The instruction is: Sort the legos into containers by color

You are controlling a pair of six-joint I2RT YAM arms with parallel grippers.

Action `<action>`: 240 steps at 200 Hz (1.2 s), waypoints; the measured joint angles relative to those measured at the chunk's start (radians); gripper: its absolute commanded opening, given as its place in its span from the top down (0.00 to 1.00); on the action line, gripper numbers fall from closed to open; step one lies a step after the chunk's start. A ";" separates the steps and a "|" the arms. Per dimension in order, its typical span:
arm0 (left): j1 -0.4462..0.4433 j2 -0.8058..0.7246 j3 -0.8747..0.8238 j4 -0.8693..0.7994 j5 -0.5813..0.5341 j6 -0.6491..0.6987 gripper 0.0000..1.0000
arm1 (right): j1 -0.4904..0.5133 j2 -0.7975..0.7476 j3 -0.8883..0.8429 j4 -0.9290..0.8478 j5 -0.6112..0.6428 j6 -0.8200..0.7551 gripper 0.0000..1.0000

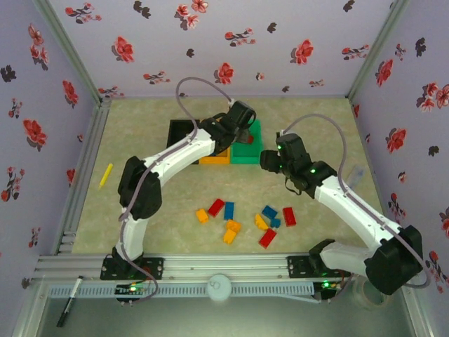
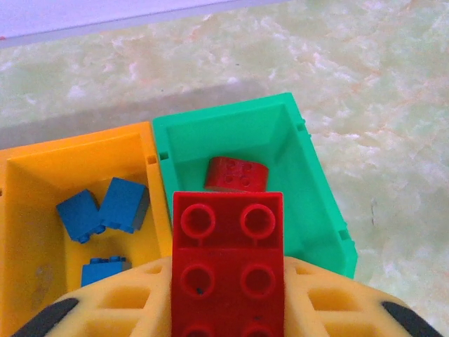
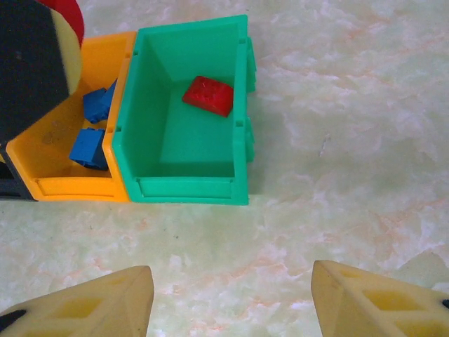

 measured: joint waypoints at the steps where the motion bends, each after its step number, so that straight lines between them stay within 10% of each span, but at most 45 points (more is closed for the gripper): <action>1: 0.000 0.003 0.002 0.000 0.001 0.000 0.76 | 0.000 -0.001 0.000 0.000 0.000 0.000 0.38; 64: 0.000 0.176 0.151 -0.008 0.011 0.011 0.73 | -0.012 -0.008 -0.003 -0.009 -0.001 0.000 0.38; 103: 0.011 0.235 0.227 -0.018 0.024 0.029 0.39 | -0.012 -0.009 -0.009 -0.019 -0.003 0.000 0.38; 147: 0.024 0.224 0.226 -0.024 0.032 0.040 0.34 | -0.019 -0.009 -0.009 -0.023 -0.003 -0.001 0.38; 240: 0.025 -0.375 -0.381 -0.010 0.034 0.039 0.34 | -0.019 0.050 -0.008 -0.026 -0.023 -0.003 0.38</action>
